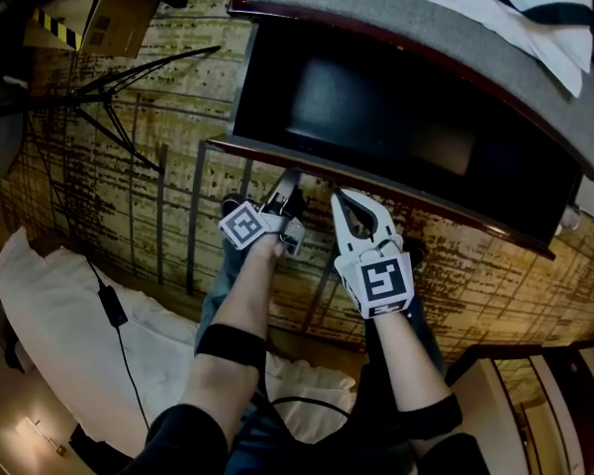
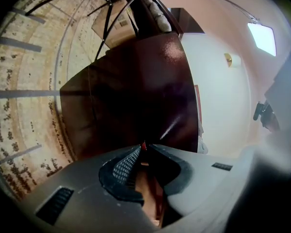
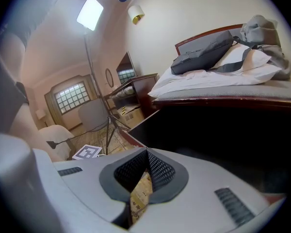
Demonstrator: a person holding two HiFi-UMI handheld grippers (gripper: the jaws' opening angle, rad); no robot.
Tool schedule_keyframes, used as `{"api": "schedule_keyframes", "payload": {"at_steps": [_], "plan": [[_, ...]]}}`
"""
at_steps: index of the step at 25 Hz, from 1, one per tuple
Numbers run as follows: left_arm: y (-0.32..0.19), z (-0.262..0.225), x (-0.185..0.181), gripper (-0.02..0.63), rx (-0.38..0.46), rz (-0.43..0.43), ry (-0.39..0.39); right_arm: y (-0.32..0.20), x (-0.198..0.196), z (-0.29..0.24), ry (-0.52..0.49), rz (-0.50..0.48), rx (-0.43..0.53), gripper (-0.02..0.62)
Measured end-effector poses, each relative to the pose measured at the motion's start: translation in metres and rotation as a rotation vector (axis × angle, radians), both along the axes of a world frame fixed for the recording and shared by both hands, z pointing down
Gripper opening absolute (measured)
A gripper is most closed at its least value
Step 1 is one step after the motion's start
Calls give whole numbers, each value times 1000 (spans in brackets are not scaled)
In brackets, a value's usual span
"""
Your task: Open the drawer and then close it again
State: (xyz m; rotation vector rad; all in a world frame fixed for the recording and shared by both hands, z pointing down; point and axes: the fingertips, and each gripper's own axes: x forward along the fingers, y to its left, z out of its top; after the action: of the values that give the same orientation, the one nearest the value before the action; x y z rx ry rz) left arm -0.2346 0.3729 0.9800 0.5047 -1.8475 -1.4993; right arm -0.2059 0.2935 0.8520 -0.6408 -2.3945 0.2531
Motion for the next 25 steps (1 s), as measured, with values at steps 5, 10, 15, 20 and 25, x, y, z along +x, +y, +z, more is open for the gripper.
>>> {"api": "schedule_keyframes", "payload": {"at_steps": [5,10,15,20,25], "plan": [[7,3,14,48,-14,2,13,4,5,-7,-1,-2,-4,2],[4,0,10,56,-21,30,12,3,5,-10,5,7,4,2],[23,-5,30,60,-199,94,106,-1,1,-31,-7,16,21,2],[29,-73,37,2,-259,203,44,-13,-5,-80,-20,28,45,2],[23,-177,34,2,-315,287,-67,-38,-1,-149,-29,45,89,2]]}}
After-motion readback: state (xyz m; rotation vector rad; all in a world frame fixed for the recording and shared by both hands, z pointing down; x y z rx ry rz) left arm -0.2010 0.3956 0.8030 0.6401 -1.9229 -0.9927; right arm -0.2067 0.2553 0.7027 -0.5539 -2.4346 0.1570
